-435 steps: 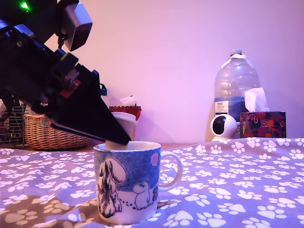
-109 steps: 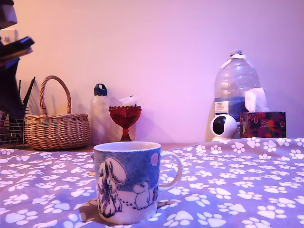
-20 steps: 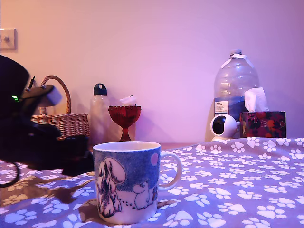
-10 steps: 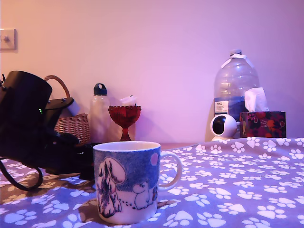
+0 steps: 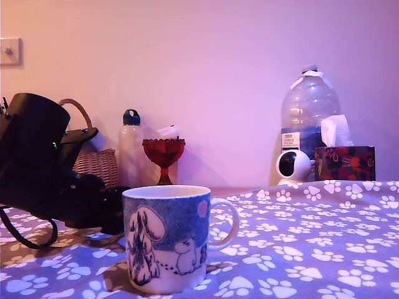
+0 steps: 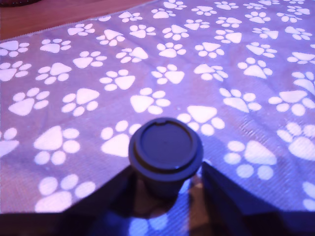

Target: Pick the coffee capsule and then drop it inside the coffee cup in front of you

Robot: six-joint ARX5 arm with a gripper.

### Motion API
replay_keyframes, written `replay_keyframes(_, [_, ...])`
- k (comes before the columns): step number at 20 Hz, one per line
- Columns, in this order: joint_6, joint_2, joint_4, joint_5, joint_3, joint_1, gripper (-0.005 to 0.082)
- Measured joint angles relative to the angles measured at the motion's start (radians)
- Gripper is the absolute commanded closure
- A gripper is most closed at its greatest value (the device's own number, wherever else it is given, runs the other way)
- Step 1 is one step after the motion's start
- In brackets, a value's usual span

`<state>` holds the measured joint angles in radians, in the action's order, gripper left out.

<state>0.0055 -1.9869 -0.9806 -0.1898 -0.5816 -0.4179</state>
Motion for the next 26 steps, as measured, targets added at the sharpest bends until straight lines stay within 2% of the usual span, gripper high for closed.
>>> replay_keyframes(6, [0.000,0.008,0.019,-0.001,-0.001,0.002,0.0625])
replay_keyframes(10, [0.000,0.121,0.178,-0.026,-0.003,0.002,0.0625])
replay_keyframes(19, [0.000,0.469,0.514,-0.150,-0.008,0.001,0.0625])
replay_keyframes(26, [0.024,0.704,0.750,-0.168,0.040,-0.069,0.0625])
